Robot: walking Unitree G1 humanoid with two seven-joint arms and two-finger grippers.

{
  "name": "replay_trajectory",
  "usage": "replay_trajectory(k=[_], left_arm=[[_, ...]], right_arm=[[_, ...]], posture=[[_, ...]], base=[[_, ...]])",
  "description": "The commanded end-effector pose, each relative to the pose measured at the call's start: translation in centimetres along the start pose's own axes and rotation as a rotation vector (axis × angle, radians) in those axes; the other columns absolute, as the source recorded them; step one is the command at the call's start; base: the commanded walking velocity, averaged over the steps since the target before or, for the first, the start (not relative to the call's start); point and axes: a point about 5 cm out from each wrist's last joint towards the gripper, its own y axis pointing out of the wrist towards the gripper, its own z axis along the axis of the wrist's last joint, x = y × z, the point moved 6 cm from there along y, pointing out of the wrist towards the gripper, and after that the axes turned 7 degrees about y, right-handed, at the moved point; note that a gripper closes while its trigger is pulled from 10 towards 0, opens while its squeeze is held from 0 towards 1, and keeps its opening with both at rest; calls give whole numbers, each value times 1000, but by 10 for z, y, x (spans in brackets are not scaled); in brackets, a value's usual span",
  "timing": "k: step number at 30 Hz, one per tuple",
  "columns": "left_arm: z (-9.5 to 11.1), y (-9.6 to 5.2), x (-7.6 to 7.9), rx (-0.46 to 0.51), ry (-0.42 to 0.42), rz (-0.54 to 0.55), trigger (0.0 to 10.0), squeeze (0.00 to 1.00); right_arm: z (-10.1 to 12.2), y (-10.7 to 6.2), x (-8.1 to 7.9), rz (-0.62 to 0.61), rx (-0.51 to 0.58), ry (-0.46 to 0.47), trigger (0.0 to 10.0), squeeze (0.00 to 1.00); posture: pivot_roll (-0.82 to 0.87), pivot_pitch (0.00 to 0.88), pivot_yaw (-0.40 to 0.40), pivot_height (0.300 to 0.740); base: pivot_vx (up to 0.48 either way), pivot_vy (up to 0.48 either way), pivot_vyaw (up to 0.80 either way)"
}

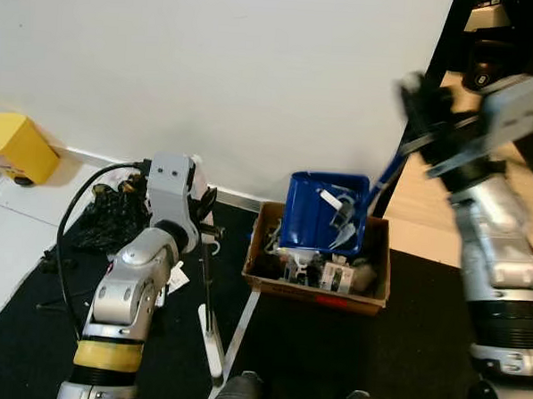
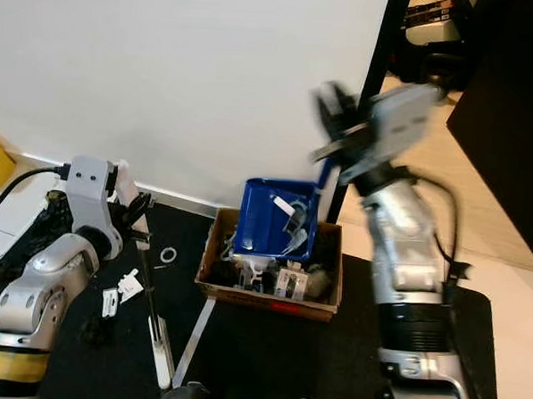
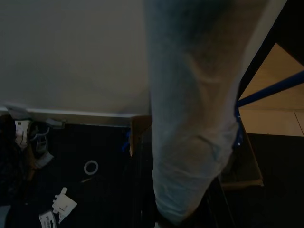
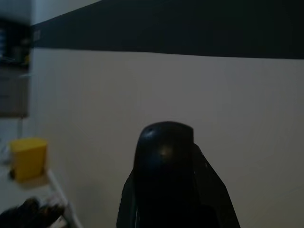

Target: Sweep floor

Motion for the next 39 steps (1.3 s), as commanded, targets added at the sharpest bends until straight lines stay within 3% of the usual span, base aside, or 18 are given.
replay_trajectory(k=[1,5,6,8,12,14,15,19,25,28,30,32,33,34,35,37,39], left_arm=[[3,-2,1,10,10,5,10000,0],[3,-1,3,10,8,-3,10000,0],[3,0,6,10,9,-17,10000,0],[3,0,6,10,9,-17,10000,0],[3,2,8,11,9,-25,10000,0],[3,2,8,12,9,-25,10000,0],[4,1,8,12,8,-25,10000,0],[4,1,7,11,7,-25,10000,0],[5,2,9,11,6,-31,10000,0],[5,2,9,12,6,-31,10000,0],[5,2,9,13,5,-29,10000,0],[5,2,9,13,5,-29,10000,0],[5,3,9,13,3,-28,10000,0],[5,3,9,13,3,-28,10000,0],[5,3,9,13,3,-28,10000,0],[5,2,8,16,-1,-20,10000,0],[5,2,8,16,-1,-19,10000,0]], right_arm=[[23,9,-12,77,95,-85,10000,0],[23,10,-29,167,92,-145,10000,0],[18,7,-58,300,80,-195,10000,0],[18,7,-58,300,80,-195,10000,0],[-1,-13,-109,561,34,-325,10000,0],[-5,-17,-115,598,26,-348,10000,0],[-10,-24,-125,666,16,-428,10000,0],[-11,-26,-126,678,22,-461,10000,0],[-8,-35,-139,741,75,-617,10000,0],[-2,-32,-133,702,93,-641,10000,0],[7,-25,-114,624,108,-700,10000,0],[7,-25,-114,624,108,-700,10000,0],[22,-15,-80,470,112,-709,10000,0],[28,-12,-68,410,114,-705,10000,0],[28,-12,-68,410,114,-705,10000,0],[53,-5,-23,154,142,-610,10000,0],[58,-5,-13,102,150,-579,10000,0]], posture=[[127,122,94,740],[124,123,96,740],[115,122,98,740],[115,122,98,740],[116,122,100,740],[116,122,100,740],[117,125,102,740],[114,127,105,740],[112,134,108,740],[113,136,106,740],[112,138,105,740],[112,138,105,740],[111,139,97,740],[111,139,97,740],[111,139,97,740],[113,140,94,740],[113,140,94,740]], base=[[0,0,0],[0,0,0],[0,0,0],[0,0,0],[0,0,0],[0,0,0],[0,0,0],[0,0,0],[0,0,0],[0,0,0],[0,0,0],[0,0,0],[0,0,0],[0,0,0],[0,0,0],[0,0,0],[0,0,0]])
